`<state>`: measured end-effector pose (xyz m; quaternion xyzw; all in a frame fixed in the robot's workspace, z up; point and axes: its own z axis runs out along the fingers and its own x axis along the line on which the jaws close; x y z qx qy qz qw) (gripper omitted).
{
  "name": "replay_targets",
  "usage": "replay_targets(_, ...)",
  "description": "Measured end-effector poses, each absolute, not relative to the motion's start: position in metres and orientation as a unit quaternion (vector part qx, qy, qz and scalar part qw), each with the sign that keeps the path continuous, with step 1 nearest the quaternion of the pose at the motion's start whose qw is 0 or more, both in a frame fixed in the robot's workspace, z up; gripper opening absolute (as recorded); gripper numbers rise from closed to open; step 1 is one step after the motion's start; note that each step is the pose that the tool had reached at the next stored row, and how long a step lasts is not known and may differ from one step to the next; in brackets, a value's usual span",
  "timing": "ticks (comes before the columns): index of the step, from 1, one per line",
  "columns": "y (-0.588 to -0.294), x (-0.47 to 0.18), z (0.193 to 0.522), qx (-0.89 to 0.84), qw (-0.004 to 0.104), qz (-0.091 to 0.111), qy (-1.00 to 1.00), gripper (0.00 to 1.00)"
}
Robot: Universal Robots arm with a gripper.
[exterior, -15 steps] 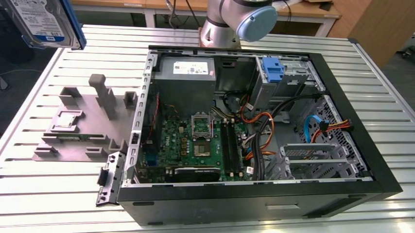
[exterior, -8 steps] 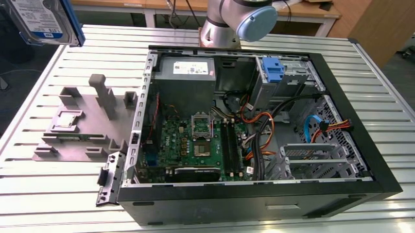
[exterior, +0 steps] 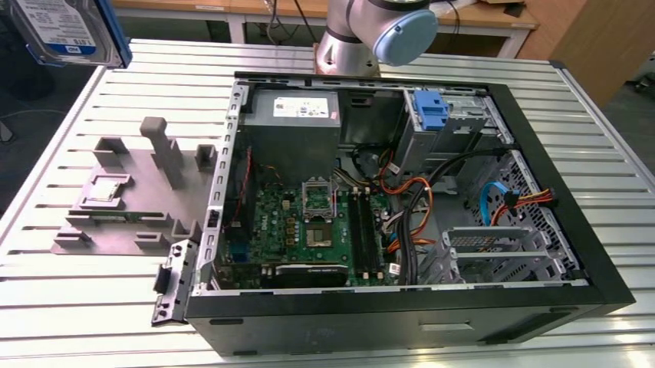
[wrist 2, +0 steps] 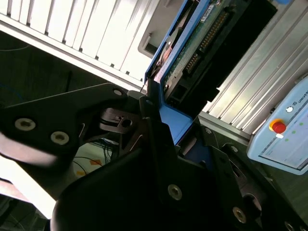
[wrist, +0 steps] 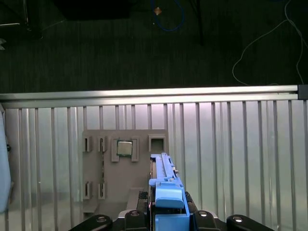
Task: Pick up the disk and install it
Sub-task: 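Pick up the disk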
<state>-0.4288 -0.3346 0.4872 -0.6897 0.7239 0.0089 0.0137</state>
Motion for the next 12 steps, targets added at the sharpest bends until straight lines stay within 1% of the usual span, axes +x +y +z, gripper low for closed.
replay_targets(12,-0.3356,-0.4289,0.4908,-0.69,0.013,0.008,0.724,0.37)
